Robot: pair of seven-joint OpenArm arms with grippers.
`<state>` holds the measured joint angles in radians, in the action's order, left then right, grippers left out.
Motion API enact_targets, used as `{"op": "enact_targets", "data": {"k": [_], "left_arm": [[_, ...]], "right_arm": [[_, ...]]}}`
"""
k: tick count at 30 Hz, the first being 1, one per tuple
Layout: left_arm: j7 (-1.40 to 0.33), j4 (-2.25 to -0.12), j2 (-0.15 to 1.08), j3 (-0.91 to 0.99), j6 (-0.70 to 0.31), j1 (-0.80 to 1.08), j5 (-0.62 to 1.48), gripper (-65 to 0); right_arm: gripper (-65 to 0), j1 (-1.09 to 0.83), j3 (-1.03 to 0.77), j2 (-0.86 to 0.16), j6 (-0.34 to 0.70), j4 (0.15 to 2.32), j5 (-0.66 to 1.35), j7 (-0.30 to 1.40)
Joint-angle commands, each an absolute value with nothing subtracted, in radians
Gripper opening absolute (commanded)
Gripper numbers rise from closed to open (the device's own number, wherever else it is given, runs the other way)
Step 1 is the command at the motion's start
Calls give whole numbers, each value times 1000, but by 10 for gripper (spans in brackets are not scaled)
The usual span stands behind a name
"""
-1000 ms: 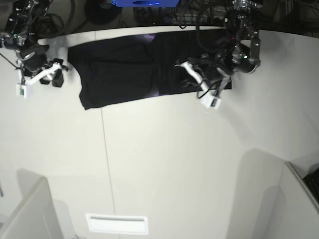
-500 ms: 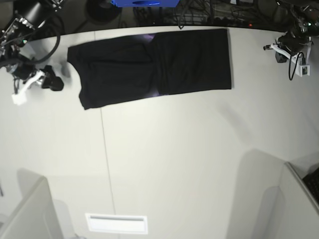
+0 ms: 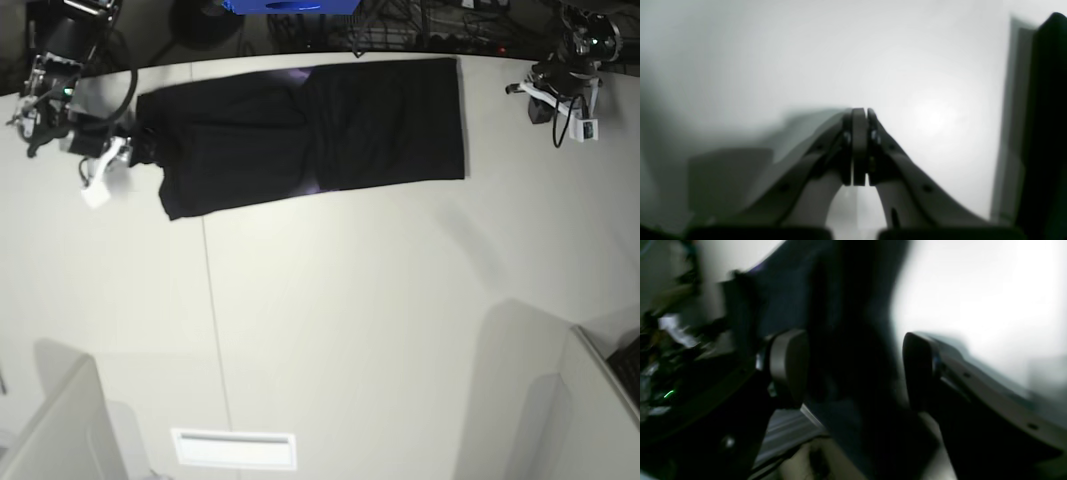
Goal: Fold the T-shirt properly
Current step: 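Fold the strip end inward with the left gripper and release, then lower both grippers onto the two ends of the black strip and grasp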
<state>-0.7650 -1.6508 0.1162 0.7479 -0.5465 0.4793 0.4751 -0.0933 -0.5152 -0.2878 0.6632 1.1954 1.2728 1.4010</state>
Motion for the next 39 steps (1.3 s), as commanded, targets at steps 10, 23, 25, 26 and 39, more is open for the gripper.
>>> {"op": "enact_targets", "data": {"k": [10, 23, 25, 26, 39], "left_arm": [[-780, -1658, 84, 578, -538, 476, 464, -650], [-705, -1649, 71, 358, -421, 476, 464, -650], [-705, -1649, 71, 358, -421, 476, 464, -650], [-705, -1649, 71, 358, -421, 475, 464, -650], [-708, -1641, 71, 357, -335, 384, 467, -650]], "right_arm": [[-240, -91, -498, -312, 662, 1199, 1331, 1396], [-426, -84, -484, -306, 662, 992, 1333, 1396], [-435, -73, -484, -306, 662, 970, 1333, 1396], [-435, -71, -484, -306, 662, 970, 1333, 1396], [-429, -77, -483, -308, 539, 1020, 1333, 1396]]}}
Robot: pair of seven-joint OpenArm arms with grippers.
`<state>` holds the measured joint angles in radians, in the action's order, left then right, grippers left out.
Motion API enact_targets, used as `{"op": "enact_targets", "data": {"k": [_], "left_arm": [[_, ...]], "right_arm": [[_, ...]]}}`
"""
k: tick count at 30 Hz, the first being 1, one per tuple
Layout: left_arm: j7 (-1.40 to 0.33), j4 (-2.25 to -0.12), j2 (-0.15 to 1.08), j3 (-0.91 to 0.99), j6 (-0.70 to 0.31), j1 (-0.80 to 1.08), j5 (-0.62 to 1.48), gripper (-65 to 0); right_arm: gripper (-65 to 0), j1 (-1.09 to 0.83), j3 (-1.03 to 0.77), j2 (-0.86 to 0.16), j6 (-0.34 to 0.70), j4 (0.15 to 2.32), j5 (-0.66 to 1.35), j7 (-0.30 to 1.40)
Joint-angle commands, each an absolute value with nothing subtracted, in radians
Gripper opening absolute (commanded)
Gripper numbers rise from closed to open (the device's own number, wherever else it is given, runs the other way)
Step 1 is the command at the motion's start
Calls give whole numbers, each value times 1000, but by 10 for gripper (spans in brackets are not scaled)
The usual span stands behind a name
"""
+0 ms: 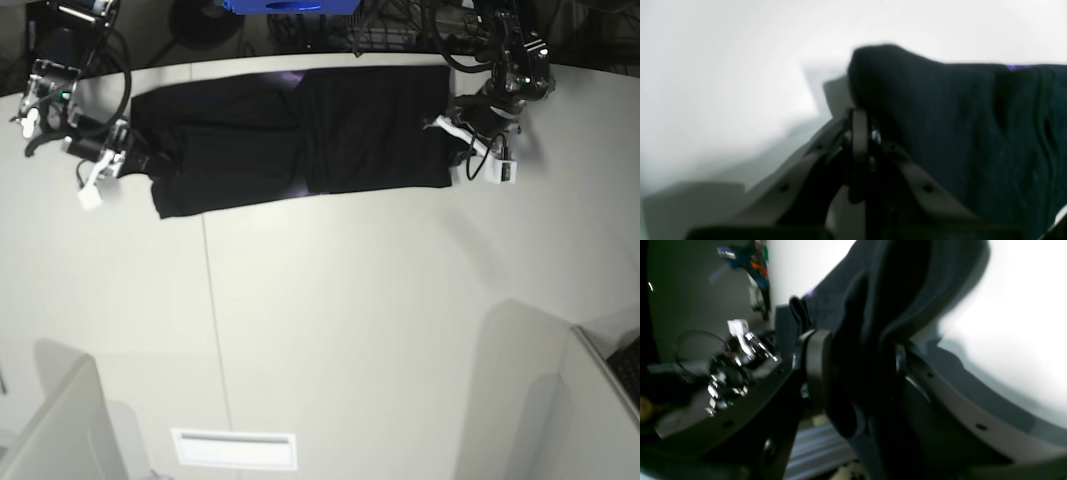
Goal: Fold the T-shirt properly
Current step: 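Lower both grippers onto the two ends of the black strip and grasp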
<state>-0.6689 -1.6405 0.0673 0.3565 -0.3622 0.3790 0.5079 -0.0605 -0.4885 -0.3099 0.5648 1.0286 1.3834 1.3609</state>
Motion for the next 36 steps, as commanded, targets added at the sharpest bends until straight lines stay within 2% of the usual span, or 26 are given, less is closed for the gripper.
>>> {"op": "enact_targets", "data": {"k": [1, 4, 8, 16, 20, 21, 25, 36], "left_arm": [[-708, -1641, 71, 357, -334, 377, 466, -650], [-708, -1638, 71, 357, -328, 357, 466, -650], [-708, -1635, 71, 357, -328, 346, 466, -650], [-710, -1644, 76, 355, -329, 354, 473, -650], [-780, -1662, 77, 357, -332, 357, 473, -650], [-797, -1682, 77, 357, -332, 357, 473, -650], [-817, -1764, 79, 357, -332, 394, 473, -650], [-817, -1785, 82, 357, -332, 481, 466, -650]], "right_arm": [[-428, -79, -483, -308, 526, 1056, 1333, 1396], [-428, -99, -489, -308, 481, 1142, 1333, 1396], [-428, -130, -493, -308, 364, 1193, 1337, 1396], [-434, -139, -483, -312, 340, 1241, 1322, 1396], [-441, -139, -483, -308, 300, 1303, 1216, 1386], [-464, -137, -483, -308, 300, 1323, 1187, 1374], [-642, -134, -483, -306, 300, 1368, 1107, 1348], [-650, -133, -483, -308, 292, 1366, 1098, 1342]]}}
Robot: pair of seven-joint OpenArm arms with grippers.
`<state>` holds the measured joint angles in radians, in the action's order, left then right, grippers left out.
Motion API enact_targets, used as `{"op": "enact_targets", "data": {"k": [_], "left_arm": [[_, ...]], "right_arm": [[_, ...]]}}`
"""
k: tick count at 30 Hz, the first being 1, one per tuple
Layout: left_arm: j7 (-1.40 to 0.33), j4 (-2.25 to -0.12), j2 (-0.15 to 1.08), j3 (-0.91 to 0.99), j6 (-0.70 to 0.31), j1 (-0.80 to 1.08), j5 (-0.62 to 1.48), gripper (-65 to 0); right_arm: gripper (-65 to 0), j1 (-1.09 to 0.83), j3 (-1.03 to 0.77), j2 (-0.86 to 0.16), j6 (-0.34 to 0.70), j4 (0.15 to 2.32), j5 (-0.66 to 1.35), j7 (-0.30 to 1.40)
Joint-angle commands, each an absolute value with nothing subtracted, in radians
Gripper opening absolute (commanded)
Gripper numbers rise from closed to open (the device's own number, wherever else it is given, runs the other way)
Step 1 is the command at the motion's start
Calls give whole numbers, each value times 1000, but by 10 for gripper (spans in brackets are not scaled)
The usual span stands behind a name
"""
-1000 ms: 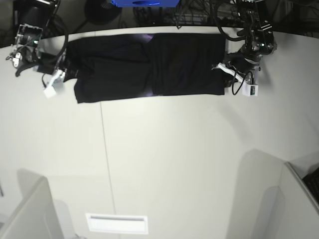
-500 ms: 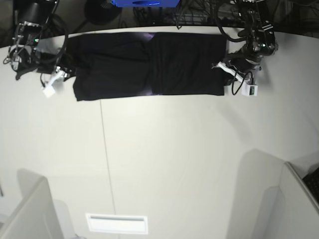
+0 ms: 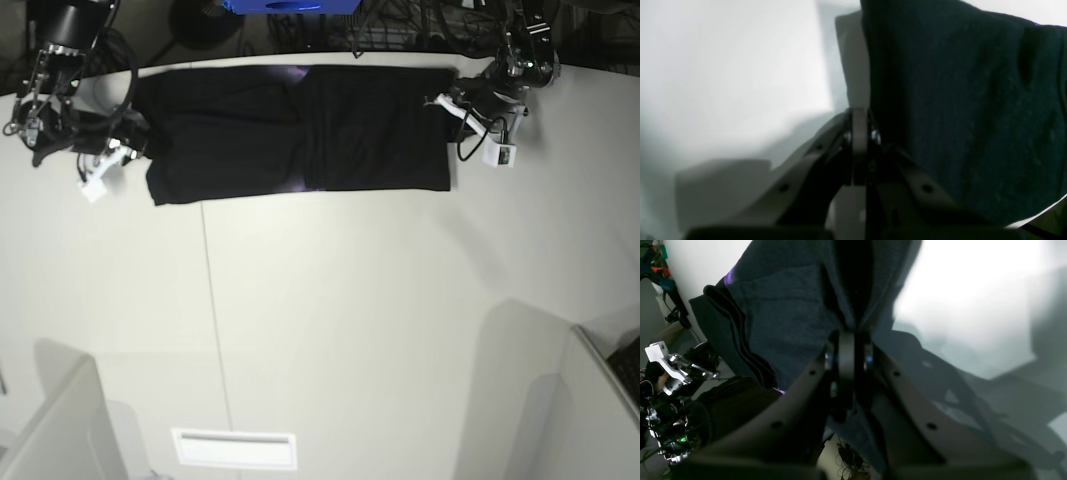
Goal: Fold the T-shirt properly
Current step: 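Lower both grippers onto the two ends of the black strip and grasp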
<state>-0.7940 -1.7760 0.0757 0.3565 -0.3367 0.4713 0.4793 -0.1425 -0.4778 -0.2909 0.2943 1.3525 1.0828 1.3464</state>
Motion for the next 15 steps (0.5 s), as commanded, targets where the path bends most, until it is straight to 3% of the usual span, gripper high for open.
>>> {"op": "enact_targets", "data": {"k": [1, 5, 6, 8, 10, 15], "left_arm": [[-817, -1785, 82, 357, -332, 481, 466, -650], [-817, -1785, 82, 361, -332, 481, 466, -650], [-817, -1785, 82, 363, -332, 481, 466, -650], [-817, -1785, 82, 367, -332, 481, 466, -650], [-817, -1785, 82, 369, -332, 481, 466, -650], [-817, -1785, 87, 366, -332, 481, 466, -650]], "right_arm": [[-650, -133, -483, -308, 292, 1366, 1098, 1342], [-650, -136, -493, -308, 294, 1366, 1102, 1345], [-623, -137, -495, -309, 294, 1366, 1102, 1343], [-438, -139, -524, -308, 295, 1362, 1104, 1345], [-326, -139, -556, -306, 297, 1357, 1104, 1349], [-306, -134, -607, -312, 298, 1356, 1104, 1359]]}}
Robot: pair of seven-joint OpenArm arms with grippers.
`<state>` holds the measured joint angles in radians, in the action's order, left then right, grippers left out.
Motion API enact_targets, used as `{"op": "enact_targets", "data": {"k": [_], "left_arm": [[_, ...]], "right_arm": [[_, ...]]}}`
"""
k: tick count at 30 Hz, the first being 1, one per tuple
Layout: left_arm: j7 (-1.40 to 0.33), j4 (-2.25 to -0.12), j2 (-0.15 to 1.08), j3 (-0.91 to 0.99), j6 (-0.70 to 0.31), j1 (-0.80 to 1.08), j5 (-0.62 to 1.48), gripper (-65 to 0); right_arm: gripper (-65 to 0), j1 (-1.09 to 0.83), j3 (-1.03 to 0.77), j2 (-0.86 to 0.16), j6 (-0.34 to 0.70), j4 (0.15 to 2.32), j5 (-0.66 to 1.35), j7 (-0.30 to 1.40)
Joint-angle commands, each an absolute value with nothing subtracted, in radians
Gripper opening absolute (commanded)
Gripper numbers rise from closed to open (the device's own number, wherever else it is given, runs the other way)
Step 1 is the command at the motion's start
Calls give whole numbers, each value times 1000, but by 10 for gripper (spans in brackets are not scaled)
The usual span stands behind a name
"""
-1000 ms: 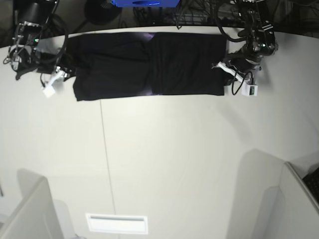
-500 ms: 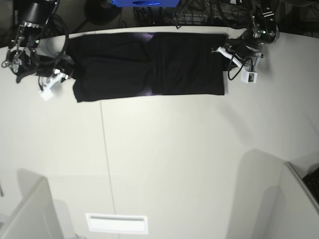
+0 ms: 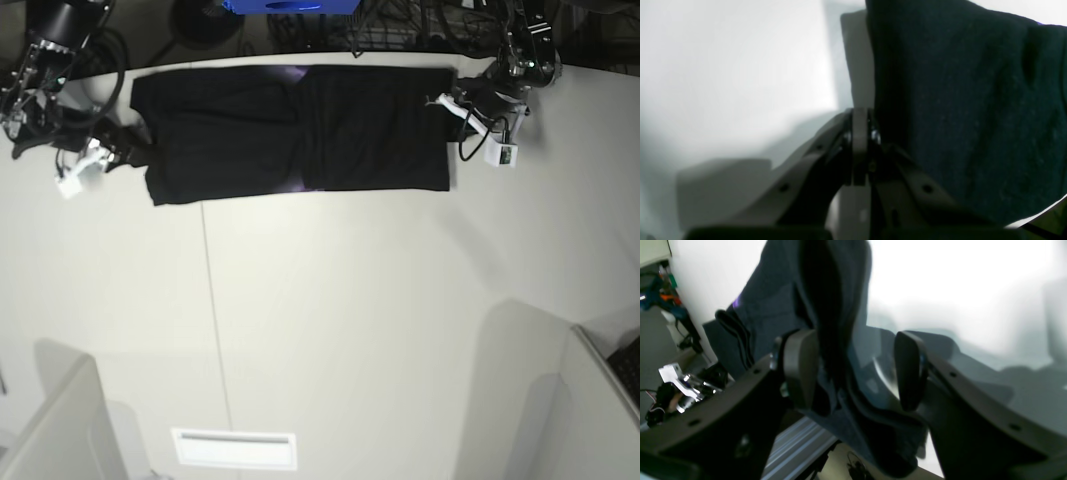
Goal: Fold the T-shirt properly
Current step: 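Lower both grippers onto the two ends of the black strip and grasp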
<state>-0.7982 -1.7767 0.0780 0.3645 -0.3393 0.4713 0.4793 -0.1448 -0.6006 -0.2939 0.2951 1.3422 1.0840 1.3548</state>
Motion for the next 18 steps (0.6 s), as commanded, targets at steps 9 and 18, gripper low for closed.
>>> {"op": "enact_targets", "data": {"k": [9, 18], "left_arm": [[-817, -1785, 82, 357, -331, 470, 466, -650], [-817, -1781, 85, 357, -331, 475, 466, -650]], "right_arm": [[-308, -139, -536, -255, 343, 1392, 1104, 1396], [-332, -137, -506, -252, 338, 1386, 1099, 1392]]}}
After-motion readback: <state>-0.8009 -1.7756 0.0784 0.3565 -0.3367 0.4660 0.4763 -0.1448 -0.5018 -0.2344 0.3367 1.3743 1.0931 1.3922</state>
